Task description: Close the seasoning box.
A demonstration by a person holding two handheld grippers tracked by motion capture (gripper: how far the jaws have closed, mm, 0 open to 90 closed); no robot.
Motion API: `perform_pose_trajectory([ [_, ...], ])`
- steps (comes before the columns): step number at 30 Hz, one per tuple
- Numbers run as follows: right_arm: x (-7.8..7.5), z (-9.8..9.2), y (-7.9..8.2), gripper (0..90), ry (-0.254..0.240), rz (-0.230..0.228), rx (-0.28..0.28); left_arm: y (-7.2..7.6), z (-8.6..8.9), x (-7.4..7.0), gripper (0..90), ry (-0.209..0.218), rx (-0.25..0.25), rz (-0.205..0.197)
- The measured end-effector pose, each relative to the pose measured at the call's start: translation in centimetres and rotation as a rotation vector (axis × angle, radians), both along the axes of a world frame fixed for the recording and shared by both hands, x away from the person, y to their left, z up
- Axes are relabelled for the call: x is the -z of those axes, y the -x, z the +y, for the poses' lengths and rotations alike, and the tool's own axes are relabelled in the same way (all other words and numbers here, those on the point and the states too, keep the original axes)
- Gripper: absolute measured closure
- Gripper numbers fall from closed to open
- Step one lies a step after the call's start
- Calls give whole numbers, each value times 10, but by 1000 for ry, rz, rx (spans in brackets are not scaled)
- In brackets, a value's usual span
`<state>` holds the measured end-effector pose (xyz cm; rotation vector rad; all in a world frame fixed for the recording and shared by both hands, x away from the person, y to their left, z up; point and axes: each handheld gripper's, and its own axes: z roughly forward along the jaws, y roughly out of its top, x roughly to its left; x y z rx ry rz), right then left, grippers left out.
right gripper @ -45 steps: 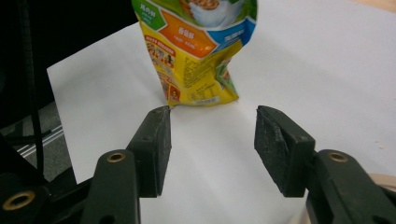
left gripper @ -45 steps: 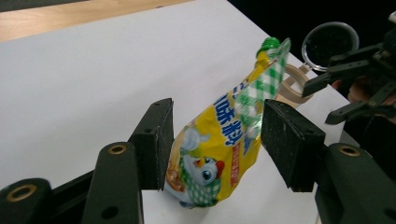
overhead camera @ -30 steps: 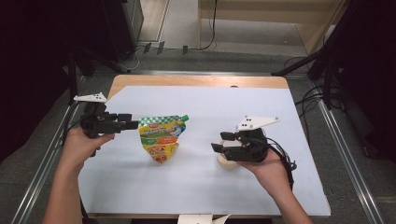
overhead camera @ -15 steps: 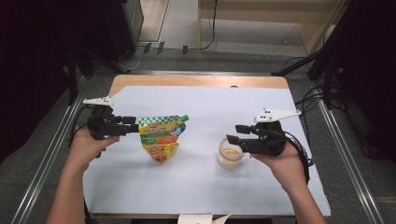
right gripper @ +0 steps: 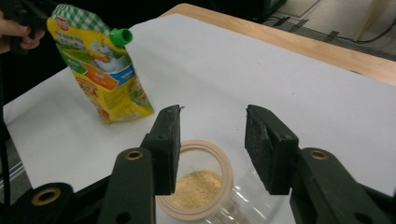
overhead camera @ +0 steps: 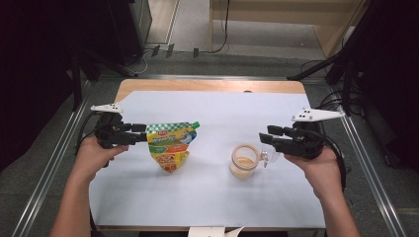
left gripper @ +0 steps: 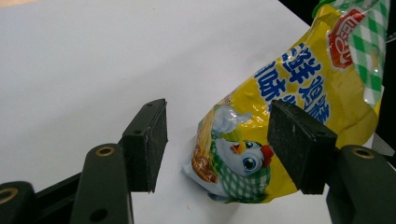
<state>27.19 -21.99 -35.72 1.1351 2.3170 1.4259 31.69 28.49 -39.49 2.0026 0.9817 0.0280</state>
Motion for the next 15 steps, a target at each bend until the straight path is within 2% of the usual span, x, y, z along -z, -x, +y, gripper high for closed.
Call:
perform_pose_trajectory([
  [9, 4, -25, -6, 698, -3, -1, 83, 0, -1, 1, 388, -7, 1, 4],
  [15, 16, -35, -12, 803, -24, 34, 127, 0, 0, 2, 387, -10, 2, 4],
])
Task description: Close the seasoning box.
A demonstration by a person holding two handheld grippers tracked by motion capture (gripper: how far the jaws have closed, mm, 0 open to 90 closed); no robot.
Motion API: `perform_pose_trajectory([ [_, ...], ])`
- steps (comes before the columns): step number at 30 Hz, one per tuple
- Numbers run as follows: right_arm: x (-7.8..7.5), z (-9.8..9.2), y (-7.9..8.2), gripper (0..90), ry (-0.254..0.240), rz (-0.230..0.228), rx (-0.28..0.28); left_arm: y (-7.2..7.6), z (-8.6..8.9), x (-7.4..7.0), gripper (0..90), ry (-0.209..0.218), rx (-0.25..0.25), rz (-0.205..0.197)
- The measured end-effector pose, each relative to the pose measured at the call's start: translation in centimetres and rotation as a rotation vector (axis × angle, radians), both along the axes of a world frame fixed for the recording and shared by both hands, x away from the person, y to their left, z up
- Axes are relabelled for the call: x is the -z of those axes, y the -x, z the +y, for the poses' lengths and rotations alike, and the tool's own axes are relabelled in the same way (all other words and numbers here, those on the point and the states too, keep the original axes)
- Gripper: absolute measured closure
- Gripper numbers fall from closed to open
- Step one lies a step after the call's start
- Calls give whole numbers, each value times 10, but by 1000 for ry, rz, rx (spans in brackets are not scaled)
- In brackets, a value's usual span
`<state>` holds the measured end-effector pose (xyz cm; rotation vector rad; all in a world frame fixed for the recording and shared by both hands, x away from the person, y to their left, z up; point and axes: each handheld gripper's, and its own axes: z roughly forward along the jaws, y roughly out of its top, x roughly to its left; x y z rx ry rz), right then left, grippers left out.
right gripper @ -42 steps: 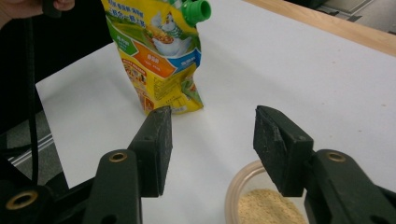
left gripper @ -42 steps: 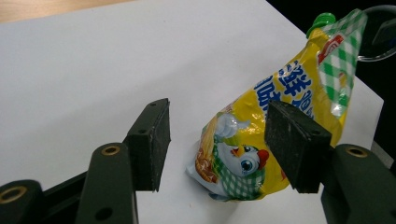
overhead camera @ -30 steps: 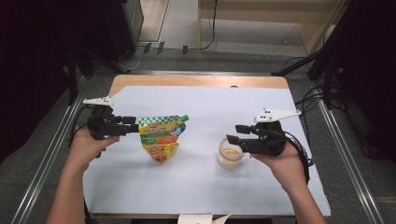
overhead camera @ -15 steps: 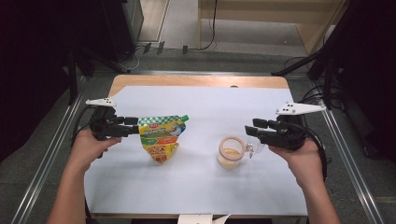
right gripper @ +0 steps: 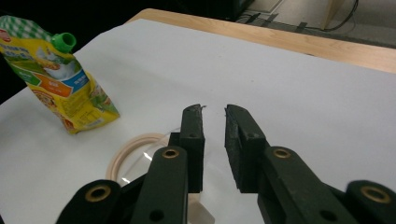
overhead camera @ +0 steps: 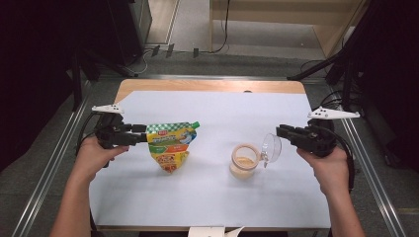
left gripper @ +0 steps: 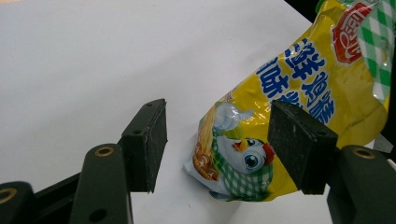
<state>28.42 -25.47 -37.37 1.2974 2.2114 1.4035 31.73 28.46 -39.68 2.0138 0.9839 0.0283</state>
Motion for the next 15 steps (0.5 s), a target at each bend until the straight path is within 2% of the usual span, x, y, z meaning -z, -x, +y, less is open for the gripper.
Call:
perform_pose_trajectory([
  [6, 10, -6, -3, 899, 29, 19, 20, 0, 0, 1, 387, -2, -2, 2],
  [8, 12, -6, -4, 900, 32, 27, 22, 0, 0, 1, 387, -3, 0, 0],
  [15, 38, -5, -12, 900, 53, 81, 23, 0, 0, 1, 387, -2, -2, 1],
])
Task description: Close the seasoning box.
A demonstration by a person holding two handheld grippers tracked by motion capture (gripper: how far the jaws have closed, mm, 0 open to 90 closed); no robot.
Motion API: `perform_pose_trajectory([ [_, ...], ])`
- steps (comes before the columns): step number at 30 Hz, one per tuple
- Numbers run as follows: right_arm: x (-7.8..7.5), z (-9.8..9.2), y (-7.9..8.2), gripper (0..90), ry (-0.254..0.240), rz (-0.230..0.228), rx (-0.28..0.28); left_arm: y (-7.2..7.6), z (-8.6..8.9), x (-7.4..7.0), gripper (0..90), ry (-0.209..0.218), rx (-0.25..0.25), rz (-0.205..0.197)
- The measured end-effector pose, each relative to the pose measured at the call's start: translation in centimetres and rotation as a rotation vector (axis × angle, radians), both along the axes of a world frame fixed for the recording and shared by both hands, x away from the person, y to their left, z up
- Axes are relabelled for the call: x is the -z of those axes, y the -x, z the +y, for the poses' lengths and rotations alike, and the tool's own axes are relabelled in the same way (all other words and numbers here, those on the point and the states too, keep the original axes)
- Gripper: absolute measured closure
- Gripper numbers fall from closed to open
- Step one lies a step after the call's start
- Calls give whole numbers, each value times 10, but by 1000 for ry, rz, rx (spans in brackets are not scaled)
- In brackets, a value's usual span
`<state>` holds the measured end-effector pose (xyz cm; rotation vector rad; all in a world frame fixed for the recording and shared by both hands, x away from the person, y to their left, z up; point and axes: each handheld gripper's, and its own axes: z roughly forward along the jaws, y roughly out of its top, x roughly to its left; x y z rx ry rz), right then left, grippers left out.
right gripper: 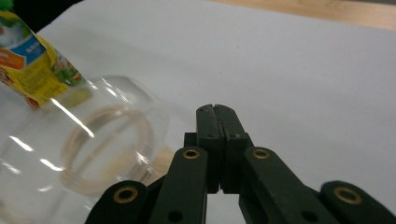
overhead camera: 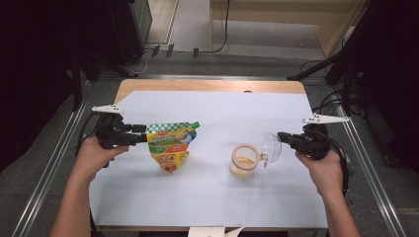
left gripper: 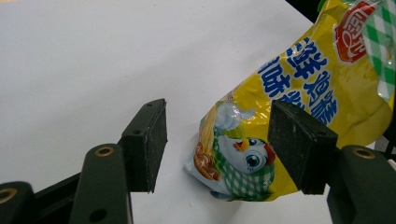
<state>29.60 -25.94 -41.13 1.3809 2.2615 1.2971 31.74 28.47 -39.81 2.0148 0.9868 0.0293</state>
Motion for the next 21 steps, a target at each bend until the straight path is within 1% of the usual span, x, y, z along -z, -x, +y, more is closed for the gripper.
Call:
perform_pose_trajectory([
  [1, 6, 1, -1, 900, 2, 13, -3, 0, 0, 0, 387, 2, -1, 1],
  [3, 10, 1, -2, 900, -3, 25, -5, 0, 0, 0, 387, 2, -1, -2],
  [5, 12, 2, -2, 900, -5, 26, -9, 0, 0, 0, 387, 3, 0, -1],
  [9, 16, 6, -2, 900, 7, 22, -19, 0, -2, 1, 387, 1, -1, 1],
  [12, 20, 9, -1, 900, 5, 32, -26, 0, -2, 1, 387, 4, -3, -1],
  [15, 20, 14, 0, 900, 14, 29, -46, 0, -1, 2, 386, 6, -2, -1],
  [21, 20, 22, 2, 900, 19, 24, -69, -1, -1, 2, 386, 6, -2, -3],
])
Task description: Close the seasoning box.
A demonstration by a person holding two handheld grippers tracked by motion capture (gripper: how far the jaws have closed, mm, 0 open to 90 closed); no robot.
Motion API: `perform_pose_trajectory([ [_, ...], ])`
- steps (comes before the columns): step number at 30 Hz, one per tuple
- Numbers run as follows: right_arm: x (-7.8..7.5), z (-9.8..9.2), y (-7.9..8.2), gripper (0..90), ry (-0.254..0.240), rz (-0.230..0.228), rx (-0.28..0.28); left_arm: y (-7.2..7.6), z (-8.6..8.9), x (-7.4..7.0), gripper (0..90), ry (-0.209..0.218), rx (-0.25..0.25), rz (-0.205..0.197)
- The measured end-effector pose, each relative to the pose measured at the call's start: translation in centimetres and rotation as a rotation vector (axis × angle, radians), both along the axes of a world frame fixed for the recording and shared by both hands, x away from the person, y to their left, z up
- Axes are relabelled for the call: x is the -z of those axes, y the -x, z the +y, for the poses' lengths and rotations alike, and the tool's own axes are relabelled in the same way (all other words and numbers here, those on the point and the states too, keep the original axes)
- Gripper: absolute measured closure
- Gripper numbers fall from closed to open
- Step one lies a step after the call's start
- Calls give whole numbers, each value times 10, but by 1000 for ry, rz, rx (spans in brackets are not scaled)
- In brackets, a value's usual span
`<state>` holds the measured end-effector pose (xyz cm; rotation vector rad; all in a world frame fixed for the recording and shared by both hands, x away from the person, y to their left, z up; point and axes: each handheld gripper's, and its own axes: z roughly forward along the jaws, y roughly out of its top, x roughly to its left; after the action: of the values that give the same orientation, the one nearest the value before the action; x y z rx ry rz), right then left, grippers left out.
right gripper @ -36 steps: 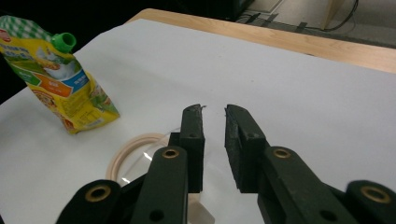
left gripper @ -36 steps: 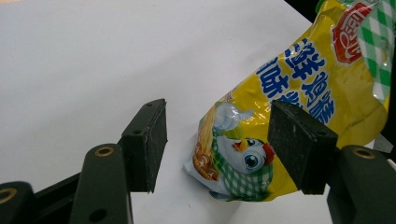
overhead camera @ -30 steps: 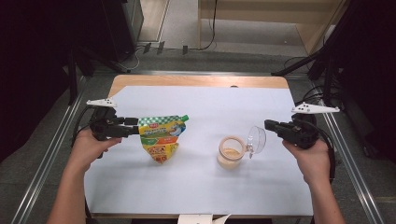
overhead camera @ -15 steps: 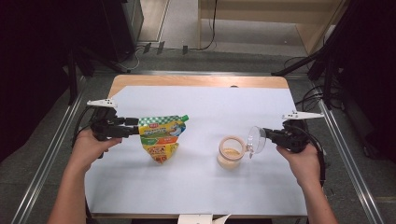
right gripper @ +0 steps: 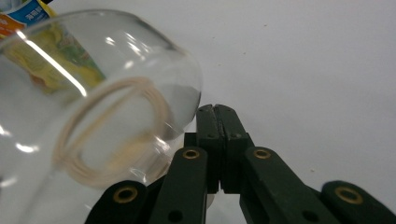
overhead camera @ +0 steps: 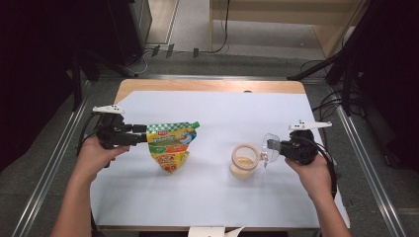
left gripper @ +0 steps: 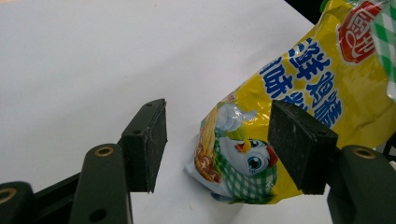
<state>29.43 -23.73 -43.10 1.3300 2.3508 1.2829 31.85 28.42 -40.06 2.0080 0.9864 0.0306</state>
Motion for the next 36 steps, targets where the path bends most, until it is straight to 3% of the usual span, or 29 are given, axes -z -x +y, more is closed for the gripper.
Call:
perform_pose_trajectory([
  [8, -2, 7, 3, 900, -8, -8, -23, 0, 1, 0, 385, 0, -4, 0],
  [19, -2, 15, 5, 817, 24, -45, -51, 0, 1, 2, 383, -3, -5, 2],
  [28, 6, 8, 1, 610, 5, -50, -37, 0, 0, 2, 379, -2, -6, 3],
  [36, 14, -2, -2, 523, -18, -68, -19, 0, 1, 3, 378, -3, -11, 0],
])
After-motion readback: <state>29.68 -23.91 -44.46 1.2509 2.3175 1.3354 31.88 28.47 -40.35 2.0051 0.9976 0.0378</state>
